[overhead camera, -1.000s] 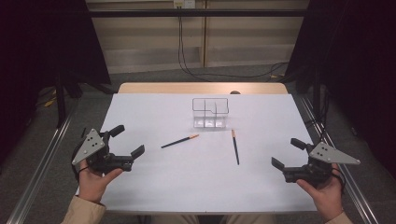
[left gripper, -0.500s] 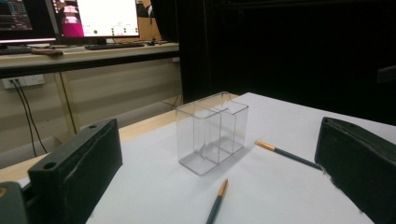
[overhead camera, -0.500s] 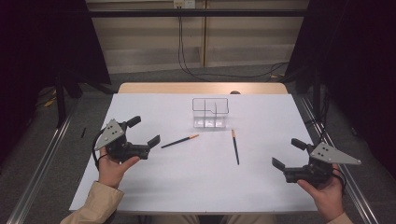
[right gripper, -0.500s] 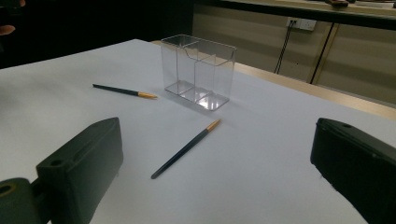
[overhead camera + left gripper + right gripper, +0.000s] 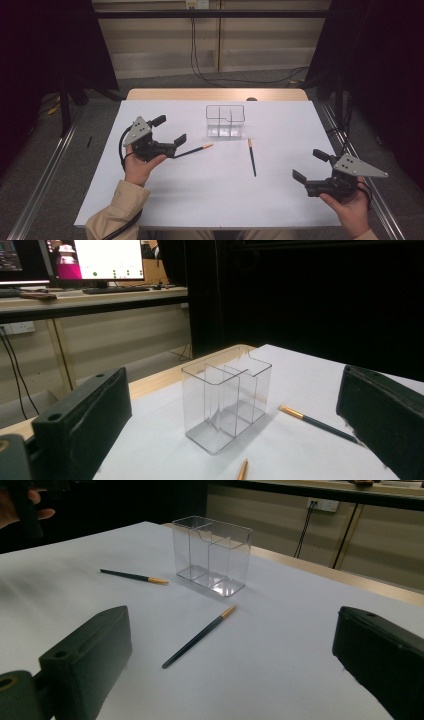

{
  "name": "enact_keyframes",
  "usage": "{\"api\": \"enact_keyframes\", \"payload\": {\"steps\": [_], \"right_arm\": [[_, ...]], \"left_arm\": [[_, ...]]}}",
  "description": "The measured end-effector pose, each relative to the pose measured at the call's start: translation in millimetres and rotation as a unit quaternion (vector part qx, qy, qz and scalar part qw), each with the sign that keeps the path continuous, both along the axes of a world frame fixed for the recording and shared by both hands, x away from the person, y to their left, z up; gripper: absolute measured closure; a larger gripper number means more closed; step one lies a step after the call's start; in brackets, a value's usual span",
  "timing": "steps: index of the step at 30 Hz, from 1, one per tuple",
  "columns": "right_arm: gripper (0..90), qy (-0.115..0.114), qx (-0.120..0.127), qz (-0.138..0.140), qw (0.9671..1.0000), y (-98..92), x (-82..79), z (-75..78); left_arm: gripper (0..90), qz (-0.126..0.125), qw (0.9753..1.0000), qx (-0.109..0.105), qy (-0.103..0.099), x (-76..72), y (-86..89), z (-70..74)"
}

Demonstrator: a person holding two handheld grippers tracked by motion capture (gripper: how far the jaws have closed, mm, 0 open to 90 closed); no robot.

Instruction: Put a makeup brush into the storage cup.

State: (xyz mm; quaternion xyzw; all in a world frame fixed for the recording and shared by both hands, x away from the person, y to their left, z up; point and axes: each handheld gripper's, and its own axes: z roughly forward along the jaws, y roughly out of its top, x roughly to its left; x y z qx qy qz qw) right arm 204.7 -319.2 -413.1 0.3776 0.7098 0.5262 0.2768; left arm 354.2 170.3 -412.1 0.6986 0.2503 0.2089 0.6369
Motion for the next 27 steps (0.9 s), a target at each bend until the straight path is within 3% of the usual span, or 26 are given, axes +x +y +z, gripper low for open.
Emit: {"api": "enact_keyframes", "payload": {"steps": [4, 9, 27], "right_arm": [[1.9, 0.0, 0.001, -0.001, 1.0, -1.5, 0.0, -0.6], [1.9, 0.0, 0.003, -0.001, 1.0, -3.1, -0.6, -0.7], [2.0, -0.001, 0.002, 0.002, 1.0, -3.6, -1.5, -0.7]], "left_arm": [[0.9, -0.004, 1.0, 0.004, 0.001, 6.9, -10.5, -4.0], [0.9, -0.003, 0.9999, -0.015, 0.004, 15.7, -19.1, -6.1], [1.2, -0.004, 0.9999, -0.01, 0.013, 38.4, -39.4, -15.9]]}}
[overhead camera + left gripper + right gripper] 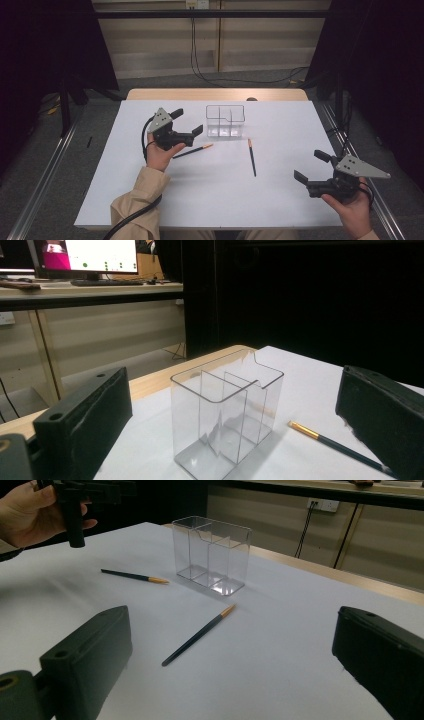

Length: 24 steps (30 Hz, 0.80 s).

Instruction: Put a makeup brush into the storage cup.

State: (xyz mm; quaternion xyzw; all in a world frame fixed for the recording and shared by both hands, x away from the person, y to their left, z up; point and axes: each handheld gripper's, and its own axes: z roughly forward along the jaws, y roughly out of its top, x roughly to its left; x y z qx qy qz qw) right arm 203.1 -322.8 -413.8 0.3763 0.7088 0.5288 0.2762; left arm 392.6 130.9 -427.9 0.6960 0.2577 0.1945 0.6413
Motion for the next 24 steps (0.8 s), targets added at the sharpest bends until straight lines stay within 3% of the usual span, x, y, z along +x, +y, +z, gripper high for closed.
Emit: {"api": "enact_keyframes", "payload": {"steps": [2, 10, 17, 24], "right_arm": [[2.0, 0.0, 0.0, -0.001, 1.0, -0.2, -0.2, 0.1], [2.1, 0.001, 0.003, -0.001, 1.0, -1.2, -0.2, -0.3], [2.1, 0.002, -0.001, 0.0, 1.0, 0.1, -0.5, -0.5], [2.1, 0.003, -0.001, 0.004, 1.0, 1.4, 0.0, -1.3]], "left_arm": [[1.4, 0.003, 1.0, -0.006, 0.0, 1.7, -1.0, 0.3], [1.4, 0.004, 1.0, 0.006, 0.006, 6.3, -2.8, -0.2], [1.4, 0.003, 0.9989, 0.041, 0.024, 11.5, -2.7, 0.3], [1.4, 0.004, 0.996, 0.078, 0.043, 15.7, -1.5, 6.9]]}}
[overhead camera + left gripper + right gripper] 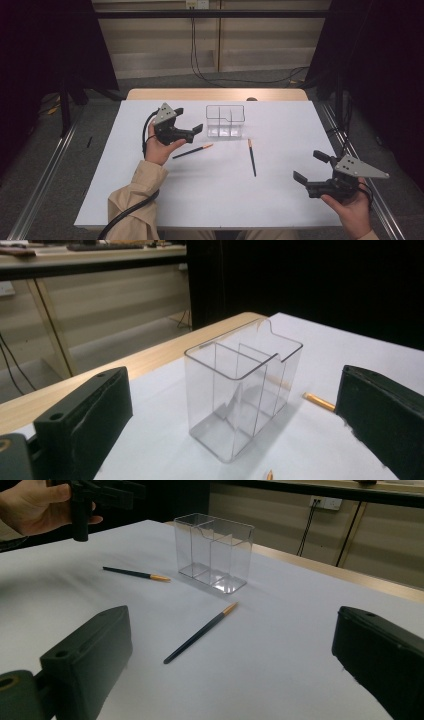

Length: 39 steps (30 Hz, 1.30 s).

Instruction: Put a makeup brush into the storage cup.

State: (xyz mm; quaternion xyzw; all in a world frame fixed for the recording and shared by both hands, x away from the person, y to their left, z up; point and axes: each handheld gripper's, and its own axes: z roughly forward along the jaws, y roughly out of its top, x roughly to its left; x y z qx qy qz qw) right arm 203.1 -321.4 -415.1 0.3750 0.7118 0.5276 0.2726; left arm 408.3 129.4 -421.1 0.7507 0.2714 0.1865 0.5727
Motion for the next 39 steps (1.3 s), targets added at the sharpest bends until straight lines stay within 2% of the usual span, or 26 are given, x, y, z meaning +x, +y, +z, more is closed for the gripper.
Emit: {"api": "enact_keyframes", "payload": {"steps": [2, 3, 7, 8, 12, 15, 16, 17, 21, 23, 25, 26, 28, 29, 30, 31, 32, 33, 34, 36, 37, 38, 39], "right_arm": [[2.1, 0.001, -0.001, 0.0, 1.0, 0.3, 0.0, 0.1], [2.1, 0.001, -0.001, 0.0, 1.0, 0.3, 0.0, 0.1], [2.1, 0.002, -0.001, 0.0, 1.0, 0.4, 0.0, 0.0], [2.1, 0.002, -0.001, 0.0, 1.0, 0.4, 0.0, 0.0], [2.1, 0.001, -0.002, 0.001, 1.0, 0.7, 0.0, 0.1], [2.1, 0.002, -0.002, 0.002, 1.0, 0.8, 0.0, 0.0], [2.1, 0.003, -0.002, 0.003, 1.0, 0.8, 0.2, -0.2], [2.1, 0.003, -0.003, 0.004, 1.0, 0.8, 0.3, -0.3], [2.1, 0.004, -0.002, 0.002, 1.0, 0.4, 0.3, -0.7], [2.1, 0.005, -0.002, 0.003, 1.0, 0.0, 0.1, -1.0], [2.1, 0.006, -0.002, 0.004, 1.0, -0.2, 0.3, -1.3], [2.1, 0.007, -0.002, 0.003, 1.0, -0.3, 0.3, -1.6], [2.1, 0.007, -0.003, 0.004, 1.0, -0.5, 0.3, -1.8], [2.1, 0.007, -0.002, 0.004, 1.0, -0.5, 0.2, -1.8], [2.1, 0.007, -0.002, 0.004, 1.0, -0.6, 0.0, -1.8], [2.1, 0.008, -0.003, 0.004, 1.0, -0.6, 0.1, -1.9], [2.1, 0.009, -0.004, 0.005, 0.9999, -0.6, 0.2, -2.2], [2.1, 0.01, -0.004, 0.004, 0.9999, -0.5, 0.3, -2.6], [2.1, 0.011, -0.005, 0.004, 0.9999, -0.4, 0.2, -2.8], [2.1, 0.011, -0.007, 0.005, 0.9999, -0.3, 0.2, -3.1], [2.1, 0.011, -0.007, 0.005, 0.9999, -0.2, 0.0, -3.0], [2.1, 0.01, -0.008, 0.006, 0.9999, -0.2, -0.1, -2.9], [2.1, 0.01, -0.008, 0.006, 0.9999, -0.4, -0.1, -2.9]], "left_arm": [[1.4, 0.0, 0.9999, 0.015, 0.007, 1.5, 0.1, 2.3], [1.4, -0.002, 0.9998, 0.015, 0.01, 1.7, -0.2, 2.9], [1.4, -0.007, 0.9984, 0.05, 0.025, 3.6, -1.2, 7.4], [1.4, -0.008, 0.9982, 0.053, 0.028, 4.0, -1.4, 7.9], [1.4, -0.015, 0.9947, 0.088, 0.052, 7.4, -2.5, 10.5], [1.4, -0.024, 0.9897, 0.122, 0.07, 9.7, -5.5, 12.0], [1.4, -0.023, 0.9883, 0.133, 0.07, 10.4, -6.2, 12.4], [1.4, -0.022, 0.9856, 0.149, 0.078, 11.0, -7.7, 12.8], [1.4, -0.028, 0.979, 0.179, 0.093, 13.6, -10.4, 14.7], [1.4, -0.039, 0.9747, 0.191, 0.109, 14.3, -12.0, 14.8], [1.4, -0.044, 0.9675, 0.221, 0.115, 14.3, -14.9, 14.4], [1.4, -0.048, 0.9647, 0.23, 0.12, 14.5, -15.6, 14.3], [1.5, -0.055, 0.9573, 0.251, 0.132, 15.6, -16.7, 14.9], [2.1, -0.052, 0.9556, 0.255, 0.139, 15.7, -17.7, 14.4], [2.3, -0.053, 0.9506, 0.269, 0.145, 16.8, -17.9, 14.7], [2.3, -0.053, 0.9467, 0.279, 0.152, 17.5, -18.3, 14.3], [2.3, -0.054, 0.9436, 0.286, 0.158, 18.1, -18.8, 13.8], [2.4, -0.052, 0.9424, 0.287, 0.164, 18.2, -19.5, 13.0], [2.5, -0.059, 0.9354, 0.305, 0.168, 19.6, -19.1, 13.3], [2.6, -0.053, 0.9347, 0.301, 0.181, 19.6, -20.8, 11.5], [2.5, -0.06, 0.93, 0.313, 0.183, 20.5, -20.7, 12.0], [2.6, -0.059, 0.9289, 0.315, 0.186, 20.2, -21.8, 11.5], [2.6, -0.067, 0.9219, 0.332, 0.188, 21.6, -21.5, 12.6]]}}
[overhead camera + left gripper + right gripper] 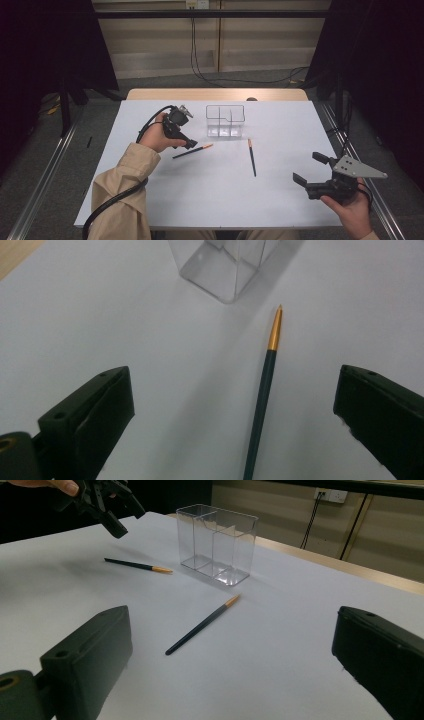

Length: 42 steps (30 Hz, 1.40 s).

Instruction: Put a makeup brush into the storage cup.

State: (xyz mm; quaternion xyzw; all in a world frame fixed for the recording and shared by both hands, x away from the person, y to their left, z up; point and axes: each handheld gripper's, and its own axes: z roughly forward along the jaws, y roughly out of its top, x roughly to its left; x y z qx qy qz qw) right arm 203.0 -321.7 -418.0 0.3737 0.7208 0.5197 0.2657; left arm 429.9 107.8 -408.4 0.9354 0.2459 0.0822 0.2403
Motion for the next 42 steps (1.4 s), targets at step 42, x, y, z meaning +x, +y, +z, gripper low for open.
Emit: {"api": "enact_keyframes", "payload": {"steps": [42], "right_arm": [[2.0, -0.002, 0.006, -0.005, 1.0, -3.6, -1.2, 0.8]], "left_arm": [[37.2, -0.072, 0.978, 0.154, 0.122, 6.5, -20.2, -18.9]]}}
